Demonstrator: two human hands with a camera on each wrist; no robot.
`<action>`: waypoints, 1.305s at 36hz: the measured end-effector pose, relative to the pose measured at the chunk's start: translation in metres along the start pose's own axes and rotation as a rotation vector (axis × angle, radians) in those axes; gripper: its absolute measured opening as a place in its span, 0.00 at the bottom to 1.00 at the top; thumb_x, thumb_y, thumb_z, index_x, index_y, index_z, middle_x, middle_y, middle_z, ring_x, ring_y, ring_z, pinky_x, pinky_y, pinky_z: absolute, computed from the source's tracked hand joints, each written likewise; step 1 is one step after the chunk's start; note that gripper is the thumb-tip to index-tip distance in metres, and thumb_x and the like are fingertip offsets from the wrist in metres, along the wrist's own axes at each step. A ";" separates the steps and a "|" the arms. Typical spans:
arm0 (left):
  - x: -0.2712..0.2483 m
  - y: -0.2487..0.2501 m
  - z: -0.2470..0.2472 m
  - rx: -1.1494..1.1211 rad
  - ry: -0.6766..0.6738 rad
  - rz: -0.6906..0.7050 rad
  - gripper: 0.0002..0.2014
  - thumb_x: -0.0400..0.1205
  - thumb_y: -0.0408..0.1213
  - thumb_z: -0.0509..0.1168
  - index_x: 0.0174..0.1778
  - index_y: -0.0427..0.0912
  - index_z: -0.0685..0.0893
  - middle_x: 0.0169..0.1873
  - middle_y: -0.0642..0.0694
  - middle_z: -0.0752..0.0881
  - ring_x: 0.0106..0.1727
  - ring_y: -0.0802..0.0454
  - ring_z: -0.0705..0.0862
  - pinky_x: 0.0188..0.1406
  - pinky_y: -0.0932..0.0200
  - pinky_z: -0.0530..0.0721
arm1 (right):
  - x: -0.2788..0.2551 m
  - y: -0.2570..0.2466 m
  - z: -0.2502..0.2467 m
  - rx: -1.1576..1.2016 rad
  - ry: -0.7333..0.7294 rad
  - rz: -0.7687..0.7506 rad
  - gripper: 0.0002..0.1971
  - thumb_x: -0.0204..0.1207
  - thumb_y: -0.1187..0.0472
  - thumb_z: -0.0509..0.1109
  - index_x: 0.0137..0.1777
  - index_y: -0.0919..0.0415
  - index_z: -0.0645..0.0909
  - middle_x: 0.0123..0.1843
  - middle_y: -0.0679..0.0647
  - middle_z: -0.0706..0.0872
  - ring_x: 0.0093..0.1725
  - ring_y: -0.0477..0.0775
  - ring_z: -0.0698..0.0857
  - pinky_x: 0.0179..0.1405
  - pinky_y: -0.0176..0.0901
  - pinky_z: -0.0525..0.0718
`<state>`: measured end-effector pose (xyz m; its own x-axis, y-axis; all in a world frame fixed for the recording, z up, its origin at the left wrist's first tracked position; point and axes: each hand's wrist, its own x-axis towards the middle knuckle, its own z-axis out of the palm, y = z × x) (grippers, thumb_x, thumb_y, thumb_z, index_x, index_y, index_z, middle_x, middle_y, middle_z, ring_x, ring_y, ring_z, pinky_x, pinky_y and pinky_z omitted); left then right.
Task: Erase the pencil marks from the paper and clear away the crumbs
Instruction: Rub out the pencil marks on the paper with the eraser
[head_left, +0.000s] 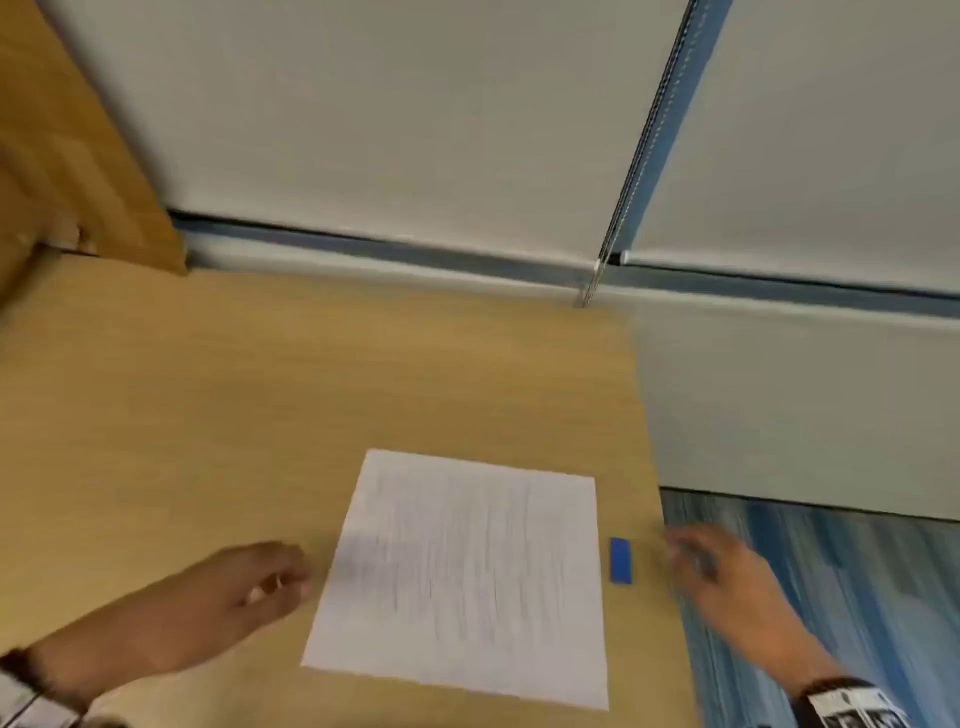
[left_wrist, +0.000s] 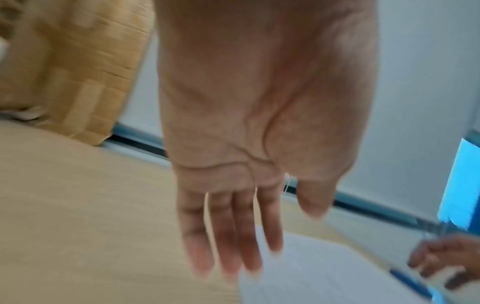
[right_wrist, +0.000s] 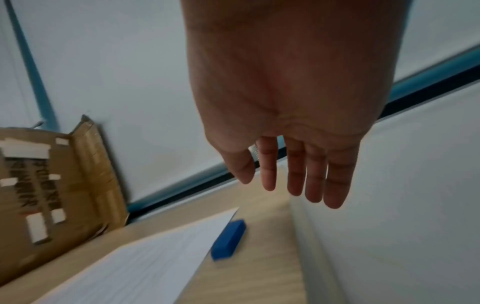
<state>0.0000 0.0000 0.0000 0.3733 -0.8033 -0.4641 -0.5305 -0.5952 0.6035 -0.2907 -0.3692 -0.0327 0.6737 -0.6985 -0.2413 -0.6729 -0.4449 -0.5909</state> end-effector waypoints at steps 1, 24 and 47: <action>0.017 0.003 -0.009 0.005 0.028 0.039 0.37 0.68 0.82 0.48 0.51 0.55 0.84 0.49 0.68 0.81 0.49 0.66 0.81 0.47 0.67 0.78 | 0.004 0.000 0.006 0.002 -0.030 -0.029 0.11 0.73 0.41 0.70 0.53 0.40 0.80 0.59 0.46 0.81 0.51 0.46 0.83 0.48 0.34 0.77; 0.096 -0.005 0.017 0.870 -0.012 0.055 0.66 0.49 0.89 0.28 0.85 0.59 0.43 0.81 0.68 0.41 0.83 0.54 0.48 0.79 0.53 0.59 | -0.015 -0.011 0.041 -0.260 0.030 -0.083 0.26 0.69 0.49 0.78 0.68 0.47 0.80 0.69 0.47 0.81 0.61 0.43 0.76 0.55 0.28 0.65; 0.065 0.082 0.113 0.752 0.132 0.190 0.58 0.69 0.77 0.60 0.85 0.46 0.42 0.79 0.49 0.66 0.79 0.50 0.59 0.76 0.52 0.60 | -0.042 -0.076 0.071 -0.032 -0.083 -0.384 0.14 0.80 0.65 0.67 0.62 0.52 0.84 0.43 0.47 0.85 0.27 0.45 0.85 0.36 0.38 0.88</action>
<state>-0.1046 -0.0987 -0.0542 0.2868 -0.9136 -0.2881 -0.9494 -0.3113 0.0421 -0.2462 -0.2660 -0.0318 0.8998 -0.4307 -0.0696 -0.3754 -0.6830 -0.6266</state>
